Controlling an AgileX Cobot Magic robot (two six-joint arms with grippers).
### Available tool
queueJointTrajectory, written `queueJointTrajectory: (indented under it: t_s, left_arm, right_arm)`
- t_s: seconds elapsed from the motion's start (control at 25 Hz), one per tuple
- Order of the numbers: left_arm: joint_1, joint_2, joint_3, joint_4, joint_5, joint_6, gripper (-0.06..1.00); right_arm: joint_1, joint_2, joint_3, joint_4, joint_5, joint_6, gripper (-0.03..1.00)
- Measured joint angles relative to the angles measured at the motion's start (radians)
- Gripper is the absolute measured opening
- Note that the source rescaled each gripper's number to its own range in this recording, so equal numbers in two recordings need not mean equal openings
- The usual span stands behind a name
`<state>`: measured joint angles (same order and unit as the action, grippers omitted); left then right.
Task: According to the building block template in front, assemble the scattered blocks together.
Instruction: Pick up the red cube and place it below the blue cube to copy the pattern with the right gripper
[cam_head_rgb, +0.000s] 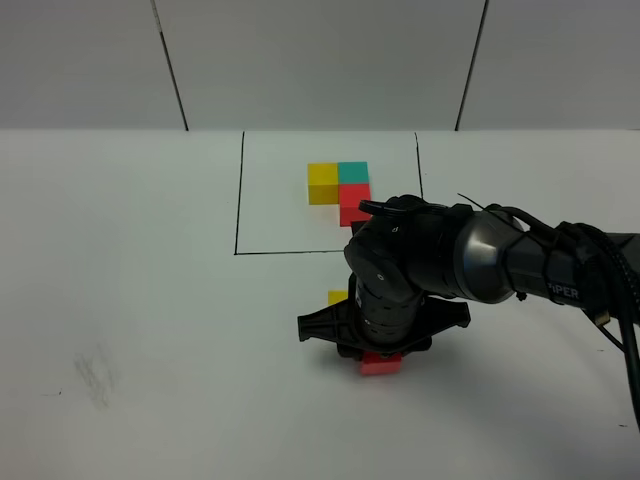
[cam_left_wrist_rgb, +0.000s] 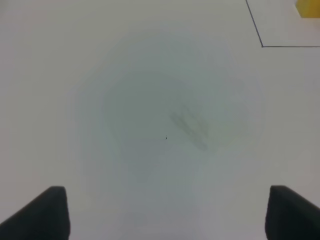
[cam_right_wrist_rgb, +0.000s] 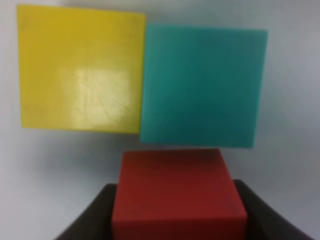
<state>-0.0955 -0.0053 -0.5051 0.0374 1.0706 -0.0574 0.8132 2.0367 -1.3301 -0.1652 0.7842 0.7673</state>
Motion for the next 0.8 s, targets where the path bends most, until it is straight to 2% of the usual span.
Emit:
queueJointTrajectory:
  t_s: [0.36,0.8]
  left_arm:
    - [0.0,0.0,0.0,0.0,0.0,0.0,0.86]
    - [0.0,0.0,0.0,0.0,0.0,0.0,0.86]
  right_arm:
    - [0.0,0.112,-0.177,0.023,0.146,-0.042,0.22]
    - [0.0,0.13,-0.191,0.01,0.211,-0.013,0.22]
